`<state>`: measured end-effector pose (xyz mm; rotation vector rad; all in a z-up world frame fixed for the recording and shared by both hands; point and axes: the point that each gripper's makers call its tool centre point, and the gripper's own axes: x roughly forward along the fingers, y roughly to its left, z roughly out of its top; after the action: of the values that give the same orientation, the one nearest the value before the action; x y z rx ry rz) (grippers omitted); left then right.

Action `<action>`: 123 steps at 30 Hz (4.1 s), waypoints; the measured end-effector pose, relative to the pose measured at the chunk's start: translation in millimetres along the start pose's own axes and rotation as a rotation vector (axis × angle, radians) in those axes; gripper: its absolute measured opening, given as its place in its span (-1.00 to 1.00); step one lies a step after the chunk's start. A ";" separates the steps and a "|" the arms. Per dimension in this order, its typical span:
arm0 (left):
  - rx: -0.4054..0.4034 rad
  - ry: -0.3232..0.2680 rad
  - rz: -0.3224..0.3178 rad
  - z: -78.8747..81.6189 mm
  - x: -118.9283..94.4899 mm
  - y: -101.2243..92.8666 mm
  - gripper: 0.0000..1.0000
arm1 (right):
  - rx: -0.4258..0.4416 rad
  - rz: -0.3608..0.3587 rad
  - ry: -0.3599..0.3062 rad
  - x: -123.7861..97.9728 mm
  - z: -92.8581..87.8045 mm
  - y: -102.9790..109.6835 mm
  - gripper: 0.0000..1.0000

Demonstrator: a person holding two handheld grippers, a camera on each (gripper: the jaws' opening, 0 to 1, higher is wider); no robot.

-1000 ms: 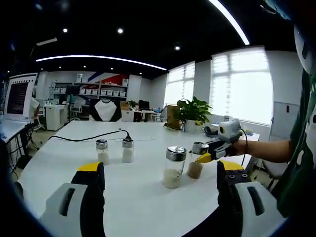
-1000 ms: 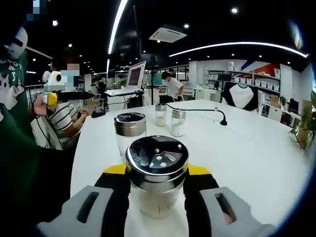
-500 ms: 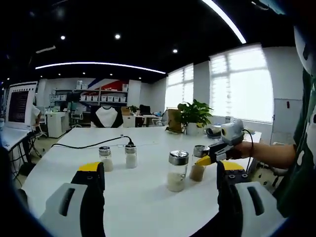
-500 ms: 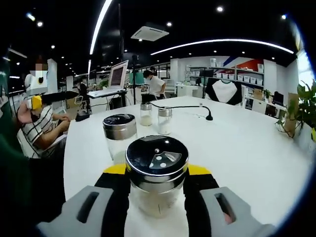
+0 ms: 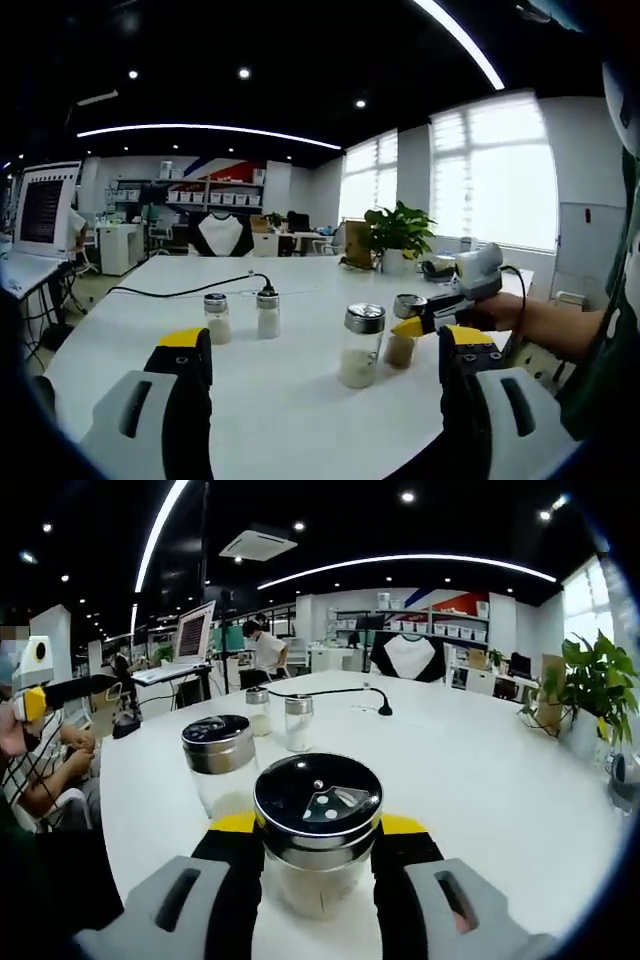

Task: Rotate the seasoning bottle until the label or dispensing opening points toward the visible target arrow and the bottle remains upright within the marked orientation range

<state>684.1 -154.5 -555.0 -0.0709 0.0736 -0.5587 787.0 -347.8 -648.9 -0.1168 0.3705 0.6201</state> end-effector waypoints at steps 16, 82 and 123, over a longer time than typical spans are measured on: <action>-0.007 0.001 -0.005 0.1 0.9 -2.2 0.98 | 0.069 -0.166 0.004 1.3 -0.6 -6.6 -0.18; 0.025 0.037 0.001 -4.2 -4.7 -3.2 0.99 | -0.140 0.472 0.070 -8.8 6.4 14.1 0.09; 0.023 0.033 -0.024 -6.1 0.1 -5.9 0.98 | -0.129 0.405 0.038 -8.2 4.0 14.9 -0.21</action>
<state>680.5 -159.8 -560.6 -0.0403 0.0983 -0.5849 773.3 -339.4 -642.1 -0.1793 0.3937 1.0434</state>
